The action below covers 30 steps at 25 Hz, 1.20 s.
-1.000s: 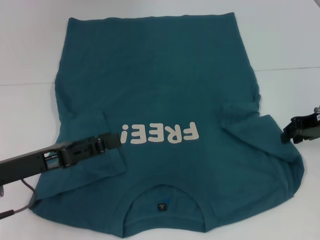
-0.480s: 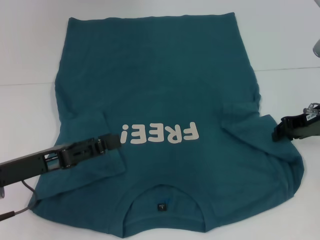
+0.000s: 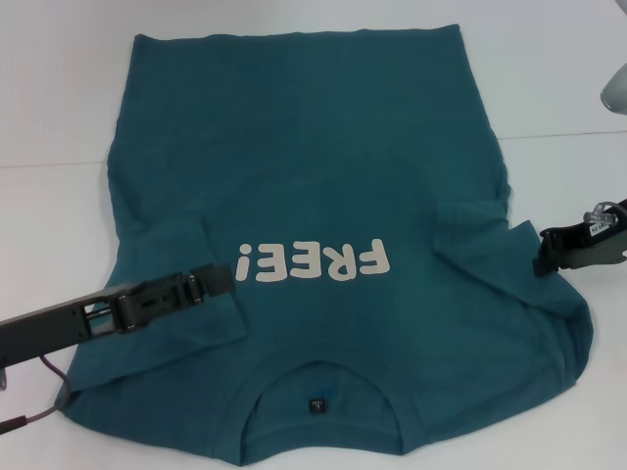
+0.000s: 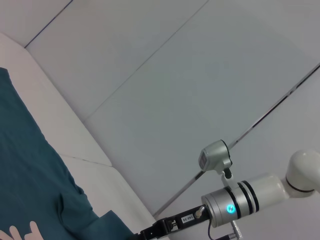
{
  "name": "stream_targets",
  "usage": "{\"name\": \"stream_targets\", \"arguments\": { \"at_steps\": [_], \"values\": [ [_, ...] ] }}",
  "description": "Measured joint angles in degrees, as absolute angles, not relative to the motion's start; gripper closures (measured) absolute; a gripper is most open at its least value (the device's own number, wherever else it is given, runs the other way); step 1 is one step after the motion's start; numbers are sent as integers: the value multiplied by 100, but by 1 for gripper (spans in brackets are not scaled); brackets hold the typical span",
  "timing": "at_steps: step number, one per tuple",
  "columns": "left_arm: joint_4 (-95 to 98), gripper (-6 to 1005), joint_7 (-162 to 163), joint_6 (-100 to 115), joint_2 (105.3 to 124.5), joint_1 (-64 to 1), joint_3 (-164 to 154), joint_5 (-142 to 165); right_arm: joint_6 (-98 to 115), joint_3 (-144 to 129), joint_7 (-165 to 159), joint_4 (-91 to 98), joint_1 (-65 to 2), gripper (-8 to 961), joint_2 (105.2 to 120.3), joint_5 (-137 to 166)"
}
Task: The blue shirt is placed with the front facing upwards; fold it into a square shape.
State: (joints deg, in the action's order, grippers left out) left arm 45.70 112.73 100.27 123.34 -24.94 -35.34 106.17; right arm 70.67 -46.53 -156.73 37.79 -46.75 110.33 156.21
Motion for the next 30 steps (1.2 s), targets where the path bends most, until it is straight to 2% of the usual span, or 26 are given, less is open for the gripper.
{"name": "stream_targets", "arguments": {
  "at_steps": [8,22,26,30],
  "values": [
    [4570,341,11288,10028,12331,-2496,-3534,10617,7590,-4638,-15607,4108,-4666,947,11040,15421],
    [4570,341,11301,10046,12316,-2490,-3429,10617,7900,-5182,-15609,4560,-4955,941,11519,15428],
    [4570,341,11302,10052,12314,-2488,-3387,10617,7923,-5393,-15607,4555,-4976,941,11569,15428],
    [4570,340,11303,10055,12308,-2487,-3381,10617,7945,-5428,-15598,4553,-4936,940,11543,15428]
  ]
}}
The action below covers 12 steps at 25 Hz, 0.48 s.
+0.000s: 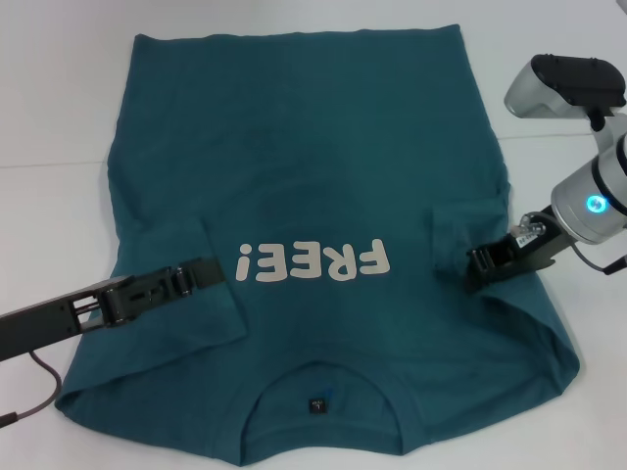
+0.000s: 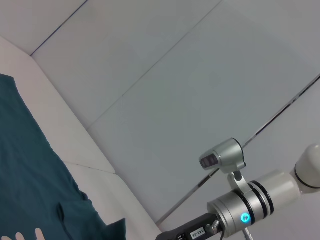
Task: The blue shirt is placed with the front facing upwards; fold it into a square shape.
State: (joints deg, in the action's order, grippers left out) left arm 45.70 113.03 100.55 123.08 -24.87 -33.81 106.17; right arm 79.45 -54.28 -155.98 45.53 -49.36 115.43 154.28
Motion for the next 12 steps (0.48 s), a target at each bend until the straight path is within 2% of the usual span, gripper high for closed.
{"name": "stream_targets", "arguments": {
  "at_steps": [8,12],
  "values": [
    [4570,340,11304,10034,12304,-2487,-3382,10617,8010,-5532,-15415,4428,-4897,938,11496,15432],
    [4570,340,11320,10031,12304,-2488,-3361,10617,8102,-5791,-15293,4309,-4942,778,11499,15434]
  ]
}}
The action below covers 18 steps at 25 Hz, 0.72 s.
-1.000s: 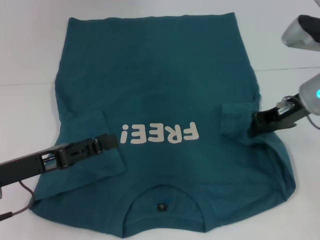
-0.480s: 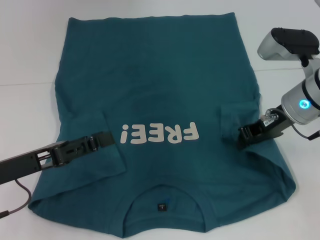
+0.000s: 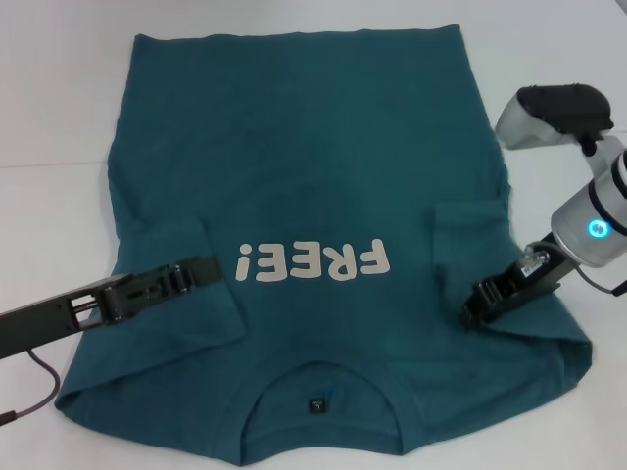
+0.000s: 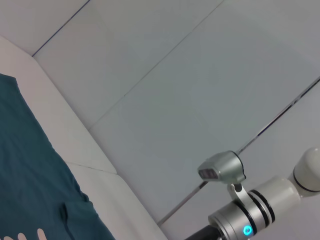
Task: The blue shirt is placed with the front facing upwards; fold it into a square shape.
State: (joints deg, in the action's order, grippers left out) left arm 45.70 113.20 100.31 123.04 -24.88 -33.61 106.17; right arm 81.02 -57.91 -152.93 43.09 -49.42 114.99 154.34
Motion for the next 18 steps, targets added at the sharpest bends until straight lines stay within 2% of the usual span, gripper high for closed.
{"name": "stream_targets", "arguments": {
  "at_steps": [9,14,18],
  "values": [
    [4570,340,11359,10046,12301,-2492,-3331,10617,8282,-5571,-15195,4824,-4787,396,11492,15331],
    [4570,341,11403,10050,12279,-2489,-3330,10617,8376,-4800,-14726,4957,-4585,401,11403,14617],
    [4573,341,11764,10037,12196,-2487,-3288,10617,8662,-4189,-14085,4794,-4306,404,11241,13542]
  ]
}}
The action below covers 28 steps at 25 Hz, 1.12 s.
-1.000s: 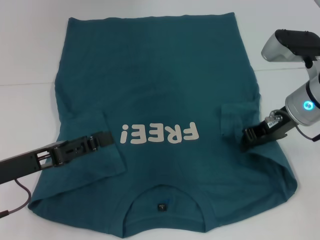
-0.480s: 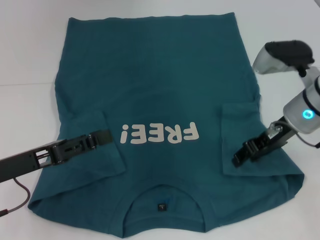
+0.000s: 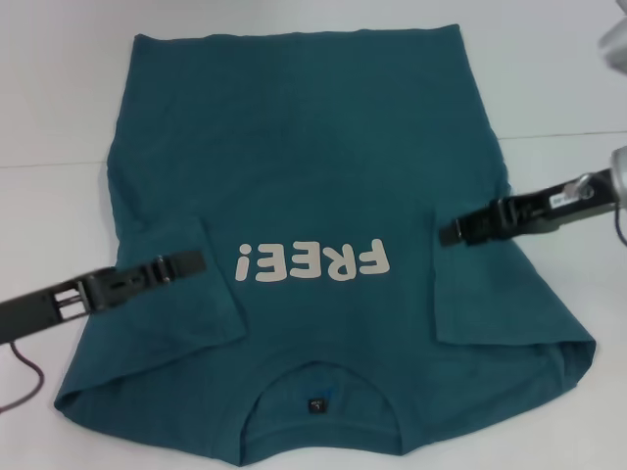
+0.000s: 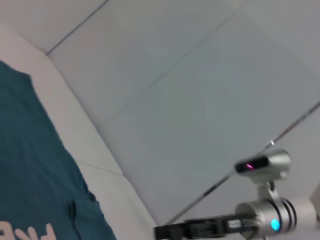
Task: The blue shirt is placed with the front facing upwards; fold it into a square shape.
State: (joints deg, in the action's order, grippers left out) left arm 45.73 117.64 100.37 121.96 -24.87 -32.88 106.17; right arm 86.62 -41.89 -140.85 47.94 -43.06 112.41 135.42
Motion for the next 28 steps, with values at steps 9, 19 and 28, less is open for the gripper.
{"name": "stream_targets", "arguments": {
  "at_steps": [9,19,28],
  "values": [
    [4643,341,13468,10130,11922,-2327,-2863,10920,9043,-3946,-13743,4250,-4032,290,10810,12288],
    [4599,341,14542,9460,11825,-2331,-2293,12309,9058,-3986,-13790,4245,-4089,42,10827,12306],
    [4579,341,14652,8997,11837,-2223,-2241,12735,9065,-3966,-13790,4245,-4029,41,10829,12306]
  ]
}}
